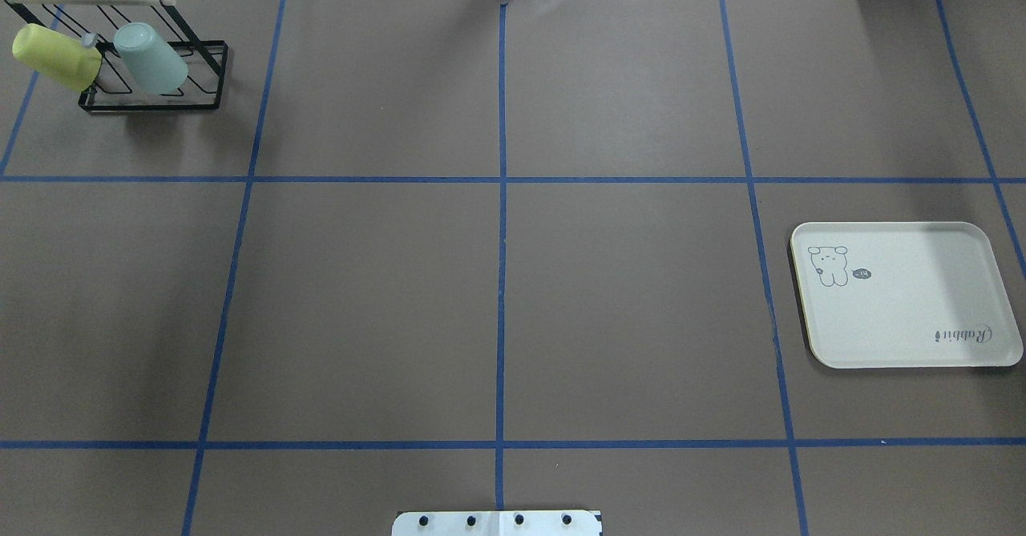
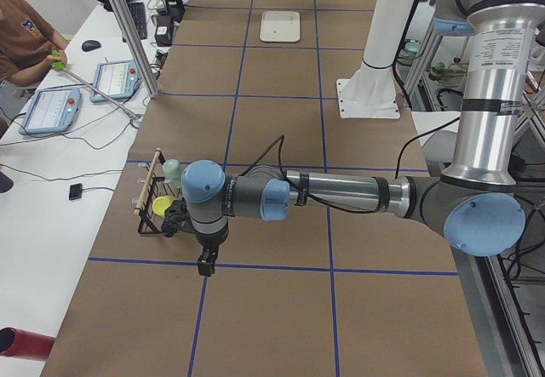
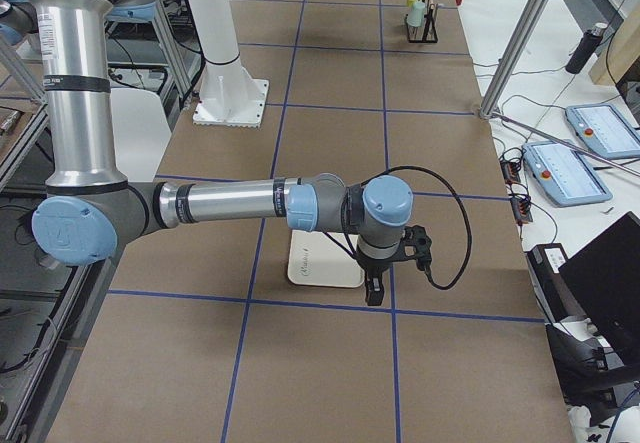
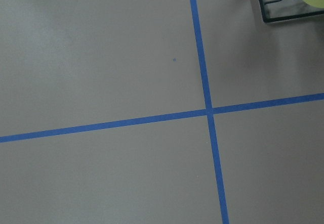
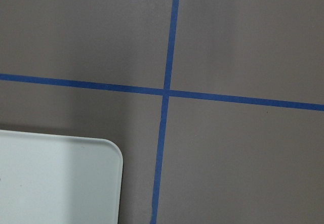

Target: Left arm grabs green cup and hands to right arm on tray

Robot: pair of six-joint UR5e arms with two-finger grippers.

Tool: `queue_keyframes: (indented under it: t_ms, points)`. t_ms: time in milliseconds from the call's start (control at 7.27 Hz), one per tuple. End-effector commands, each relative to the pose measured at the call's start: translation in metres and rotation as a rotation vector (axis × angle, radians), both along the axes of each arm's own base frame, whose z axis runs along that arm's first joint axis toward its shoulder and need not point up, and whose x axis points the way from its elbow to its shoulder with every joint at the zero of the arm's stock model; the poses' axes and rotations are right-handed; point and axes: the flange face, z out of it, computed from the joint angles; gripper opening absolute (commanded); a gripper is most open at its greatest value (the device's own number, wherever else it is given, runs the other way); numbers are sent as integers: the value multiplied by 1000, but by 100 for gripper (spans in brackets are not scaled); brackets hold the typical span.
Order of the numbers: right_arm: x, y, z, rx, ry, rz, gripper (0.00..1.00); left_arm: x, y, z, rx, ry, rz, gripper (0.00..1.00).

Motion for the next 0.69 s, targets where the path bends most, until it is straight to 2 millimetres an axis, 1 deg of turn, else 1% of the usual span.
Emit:
queue_keyframes:
  t_ms: [0,138,275,413,550]
  points:
    - [0,-1,-2,4,-1,-1,100,0,0,0,0,0,-1,100]
    - [0,-1,-2,3,-3,1,100,0,0,-1,1,0,-2,100]
    - [0,-1,-1,2,-3,1,100,0,-10,-13,12,-1,-3,100]
    - [0,-1,-1,2,-3,1,100,0,-34,-39,-3,-2,-2,100]
    - [0,-2,-4,7,-3,1,100,0,-70,-92,-17,-4,0,100]
